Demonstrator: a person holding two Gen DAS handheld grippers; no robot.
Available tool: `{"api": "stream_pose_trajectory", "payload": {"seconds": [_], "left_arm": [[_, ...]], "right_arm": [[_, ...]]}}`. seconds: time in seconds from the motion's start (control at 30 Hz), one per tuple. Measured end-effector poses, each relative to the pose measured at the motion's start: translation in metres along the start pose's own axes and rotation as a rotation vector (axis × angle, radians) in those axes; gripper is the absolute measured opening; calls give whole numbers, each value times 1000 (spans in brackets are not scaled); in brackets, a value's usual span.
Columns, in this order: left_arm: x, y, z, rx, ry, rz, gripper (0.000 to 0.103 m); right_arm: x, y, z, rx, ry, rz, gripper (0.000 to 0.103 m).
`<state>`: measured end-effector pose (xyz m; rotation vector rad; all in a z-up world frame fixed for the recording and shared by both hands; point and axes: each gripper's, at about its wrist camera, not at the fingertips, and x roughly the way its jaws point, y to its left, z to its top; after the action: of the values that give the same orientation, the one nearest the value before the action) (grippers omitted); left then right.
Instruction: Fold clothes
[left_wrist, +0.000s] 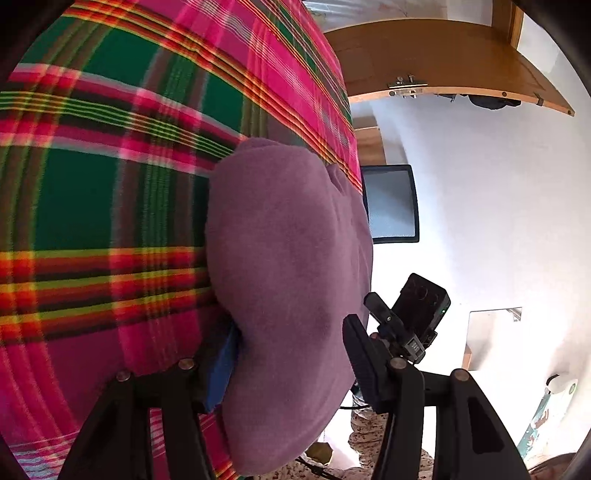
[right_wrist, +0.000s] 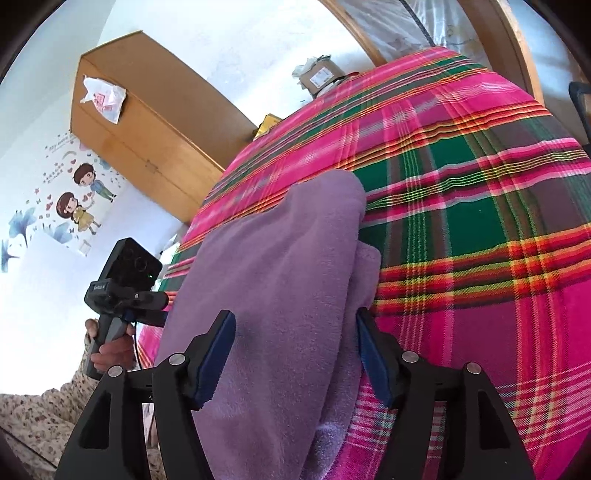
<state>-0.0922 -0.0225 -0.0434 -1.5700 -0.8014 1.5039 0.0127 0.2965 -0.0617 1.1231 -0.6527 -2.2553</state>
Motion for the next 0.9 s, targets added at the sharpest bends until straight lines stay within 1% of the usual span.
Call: {"api": "stream_pose_trajectory", "payload": {"seconds": [0.03, 0.1, 0.13, 0.17, 0.23, 0.27, 0.43, 0.5, 0.53, 0.6, 0.63, 0.7, 0.8, 0.9], "left_arm": [[1, -2, -1, 9, -2, 2, 57], [0, -1, -5, 30, 13, 8, 53], [-1, 2, -4, 13, 23, 10, 49], [-3, 7, -1, -29, 28, 2, 47], [-3, 14, 5, -100, 38, -30, 46], [-1, 15, 7, -113, 48, -44, 46], [7, 7, 10, -67, 73, -37, 46], [7, 7, 10, -64, 86, -50, 46], [6, 10, 11, -70, 87, -72, 46], [3, 17, 11, -90, 89, -106, 43], [2, 20, 11, -103, 90, -114, 38], [2, 22, 11, -110, 98, -108, 36], [4, 18, 10, -90, 104, -80, 36], [4, 21, 10, -90, 119, -90, 36]], "right_arm": [[-1, 0, 0, -2, 2, 6, 68], [-2, -1, 0, -16, 19, 21, 68], [-3, -2, 1, -19, 32, 28, 68], [-3, -3, 2, -22, 45, 36, 68], [-3, -4, 5, -26, 64, 45, 68], [-1, -4, 7, -25, 70, 47, 68], [5, -1, 11, -32, 93, 72, 72], [6, 0, 12, -31, 103, 85, 72], [5, -2, 13, -28, 111, 98, 72], [4, -6, 15, -11, 129, 115, 69], [3, -9, 17, 4, 138, 116, 69], [5, -8, 19, 7, 147, 99, 68], [9, -3, 19, 4, 154, 85, 72], [12, -2, 21, 2, 155, 97, 72]]}}
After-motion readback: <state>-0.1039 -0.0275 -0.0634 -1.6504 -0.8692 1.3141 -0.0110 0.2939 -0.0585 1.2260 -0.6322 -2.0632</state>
